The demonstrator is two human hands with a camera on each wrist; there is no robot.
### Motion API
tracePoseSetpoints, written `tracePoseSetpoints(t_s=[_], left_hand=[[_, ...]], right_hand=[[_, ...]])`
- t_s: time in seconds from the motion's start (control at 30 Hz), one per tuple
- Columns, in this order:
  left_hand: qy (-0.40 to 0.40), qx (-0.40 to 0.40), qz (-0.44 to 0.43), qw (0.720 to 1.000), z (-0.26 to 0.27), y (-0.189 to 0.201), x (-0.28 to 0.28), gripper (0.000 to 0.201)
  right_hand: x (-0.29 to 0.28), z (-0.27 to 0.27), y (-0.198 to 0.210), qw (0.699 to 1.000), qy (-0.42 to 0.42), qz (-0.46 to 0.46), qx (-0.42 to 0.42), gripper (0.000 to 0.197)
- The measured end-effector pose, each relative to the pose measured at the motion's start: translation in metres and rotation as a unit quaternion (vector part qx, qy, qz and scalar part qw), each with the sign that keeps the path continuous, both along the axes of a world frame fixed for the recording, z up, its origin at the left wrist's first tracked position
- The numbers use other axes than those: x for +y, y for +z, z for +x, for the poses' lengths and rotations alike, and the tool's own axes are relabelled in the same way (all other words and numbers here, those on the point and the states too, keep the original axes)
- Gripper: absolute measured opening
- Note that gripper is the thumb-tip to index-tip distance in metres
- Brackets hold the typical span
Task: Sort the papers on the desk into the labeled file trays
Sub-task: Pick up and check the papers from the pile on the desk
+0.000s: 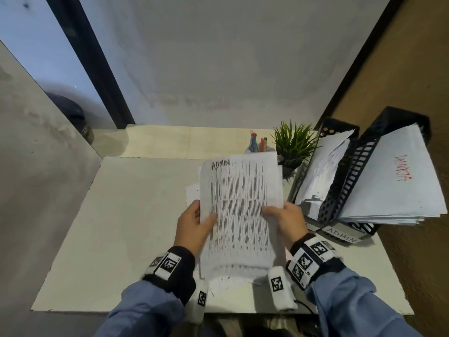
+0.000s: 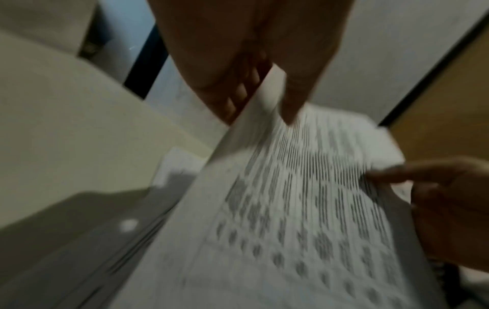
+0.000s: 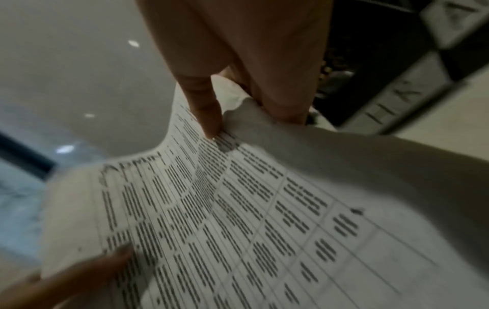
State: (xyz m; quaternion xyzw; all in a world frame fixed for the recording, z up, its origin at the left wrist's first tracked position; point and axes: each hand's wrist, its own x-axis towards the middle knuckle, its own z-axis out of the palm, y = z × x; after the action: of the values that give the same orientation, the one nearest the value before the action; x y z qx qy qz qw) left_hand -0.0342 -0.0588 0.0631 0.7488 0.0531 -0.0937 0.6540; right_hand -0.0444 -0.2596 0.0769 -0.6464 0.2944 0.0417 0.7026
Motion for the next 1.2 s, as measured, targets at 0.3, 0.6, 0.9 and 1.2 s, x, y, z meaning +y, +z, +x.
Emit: tracePoseSetpoints(t_s=[0.3, 0.6, 0.9, 1.2], left_hand=[[0.036, -0.081, 0.041, 0.995, -0.001, 0.022, -0.012, 0.010], [-0.057, 0.026, 0.111, 0.992, -0.002, -0.014, -0.005, 0.012], [-0.143, -0.036, 0.099, 0.984, -0.004, 0.029, -0.044, 0.028], [-0.207, -0.254, 0.090, 0.941, -0.011, 0.150, -0.140, 0.041]], right_hand=[[0.012, -0.024, 0.039, 0.988, 0.026, -0.031, -0.149, 0.033], [0.017, -0.043, -0.004, 1.000, -0.021, -0.016, -0.002, 0.018], [-0.033, -0.038, 0.032, 0.999, -0.027, 0.015, -0.031, 0.019], [-0.159, -0.039, 0.093, 0.956, -0.135, -0.220, -0.139, 0.031]])
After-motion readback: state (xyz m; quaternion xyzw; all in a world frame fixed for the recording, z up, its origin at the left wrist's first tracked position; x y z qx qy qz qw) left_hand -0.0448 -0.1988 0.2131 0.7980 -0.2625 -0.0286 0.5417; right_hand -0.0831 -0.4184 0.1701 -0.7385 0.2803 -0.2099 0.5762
